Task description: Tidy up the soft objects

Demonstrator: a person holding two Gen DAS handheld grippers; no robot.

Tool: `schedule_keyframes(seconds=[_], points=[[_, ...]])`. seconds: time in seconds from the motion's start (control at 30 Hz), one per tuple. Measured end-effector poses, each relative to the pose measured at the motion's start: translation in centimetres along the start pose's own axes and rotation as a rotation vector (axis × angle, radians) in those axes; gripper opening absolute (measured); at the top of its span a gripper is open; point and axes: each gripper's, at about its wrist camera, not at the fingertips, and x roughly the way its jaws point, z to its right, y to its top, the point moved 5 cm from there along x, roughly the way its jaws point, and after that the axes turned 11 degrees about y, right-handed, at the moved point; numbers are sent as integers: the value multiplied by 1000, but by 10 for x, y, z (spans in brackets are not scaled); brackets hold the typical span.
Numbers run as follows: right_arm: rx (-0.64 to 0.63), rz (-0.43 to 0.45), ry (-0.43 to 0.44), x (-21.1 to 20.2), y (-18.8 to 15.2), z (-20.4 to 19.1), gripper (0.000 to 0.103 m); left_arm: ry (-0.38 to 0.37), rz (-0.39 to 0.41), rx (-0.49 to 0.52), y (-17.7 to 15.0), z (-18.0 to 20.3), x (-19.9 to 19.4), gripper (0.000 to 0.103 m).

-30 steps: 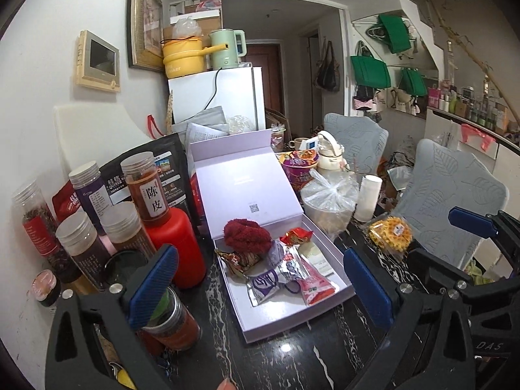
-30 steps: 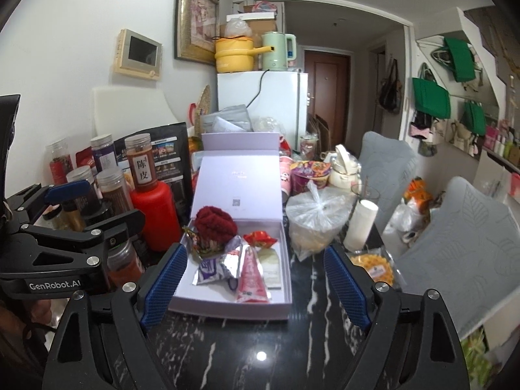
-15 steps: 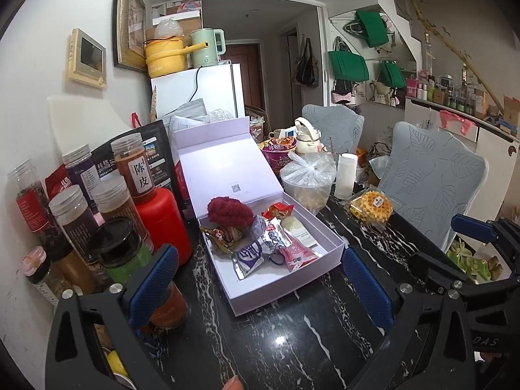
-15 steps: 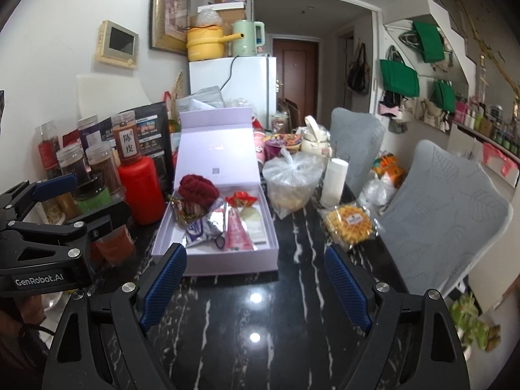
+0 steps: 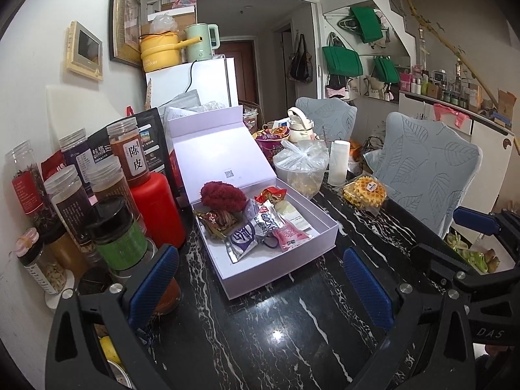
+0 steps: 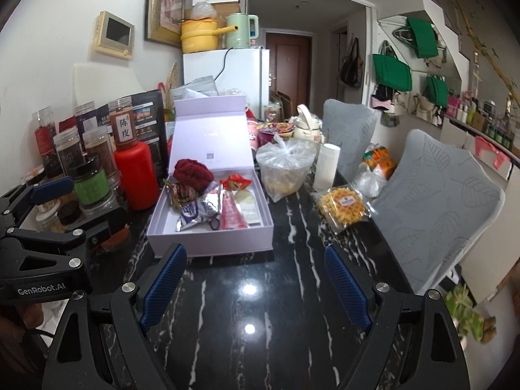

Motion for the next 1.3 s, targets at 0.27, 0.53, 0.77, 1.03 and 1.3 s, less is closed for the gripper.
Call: schedule_keyframes(seconds=[0.27, 0.53, 0.77, 1.03, 1.3], points=[[3, -2, -12, 0, -1, 2, 88, -10, 4, 16, -3, 4, -1, 103], [10, -4, -19, -1, -3, 5, 88, -3, 3, 22, -4, 7, -4, 103], [8, 3, -22, -4, -3, 6, 88, -13, 2, 23, -4, 8, -4, 103], [8, 4, -26, -7, -4, 7, 88, -22, -8, 16, -3, 7, -3, 103], [9, 2, -28, -7, -3, 7, 88, -16, -6, 9, -2, 4, -3, 103]])
